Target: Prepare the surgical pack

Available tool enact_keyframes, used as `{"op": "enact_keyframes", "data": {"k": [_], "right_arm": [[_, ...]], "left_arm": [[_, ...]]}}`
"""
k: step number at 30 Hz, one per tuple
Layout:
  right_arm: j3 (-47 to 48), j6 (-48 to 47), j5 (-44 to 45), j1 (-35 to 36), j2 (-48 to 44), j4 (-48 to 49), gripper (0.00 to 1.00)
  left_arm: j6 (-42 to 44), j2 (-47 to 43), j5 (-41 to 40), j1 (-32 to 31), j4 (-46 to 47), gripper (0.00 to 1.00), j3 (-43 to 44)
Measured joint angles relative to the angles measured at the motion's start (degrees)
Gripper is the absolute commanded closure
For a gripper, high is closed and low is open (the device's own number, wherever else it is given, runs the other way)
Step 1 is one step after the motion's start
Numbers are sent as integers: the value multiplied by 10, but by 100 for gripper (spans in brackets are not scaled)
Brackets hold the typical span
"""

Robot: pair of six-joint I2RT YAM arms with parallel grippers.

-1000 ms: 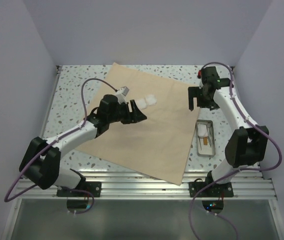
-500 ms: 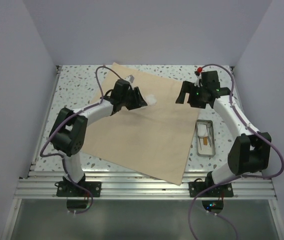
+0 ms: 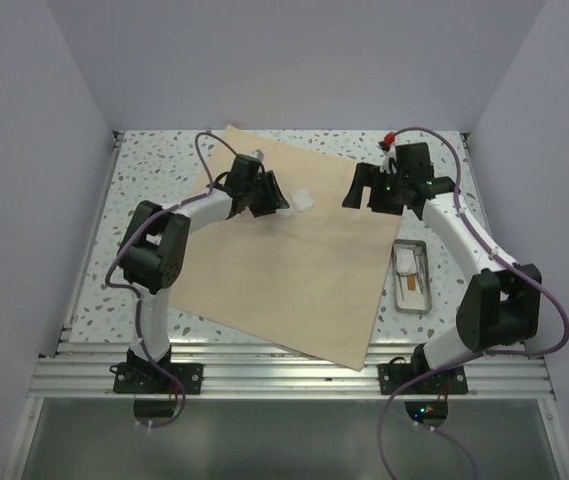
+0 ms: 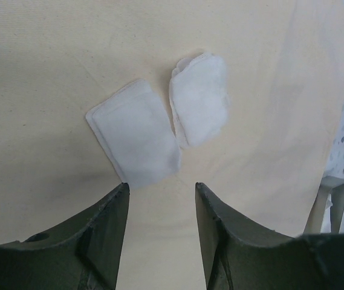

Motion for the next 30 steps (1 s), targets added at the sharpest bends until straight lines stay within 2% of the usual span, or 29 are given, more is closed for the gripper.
{"op": "enact_keyframes", "data": {"k": [15, 30], "right_arm": [[-17, -7, -5, 0, 0, 8, 9], [-23, -7, -5, 0, 0, 16, 9]], "left_arm": [[-39, 44, -6, 5, -24, 46, 32], [-97, 59, 59, 26, 10, 49, 25]]}}
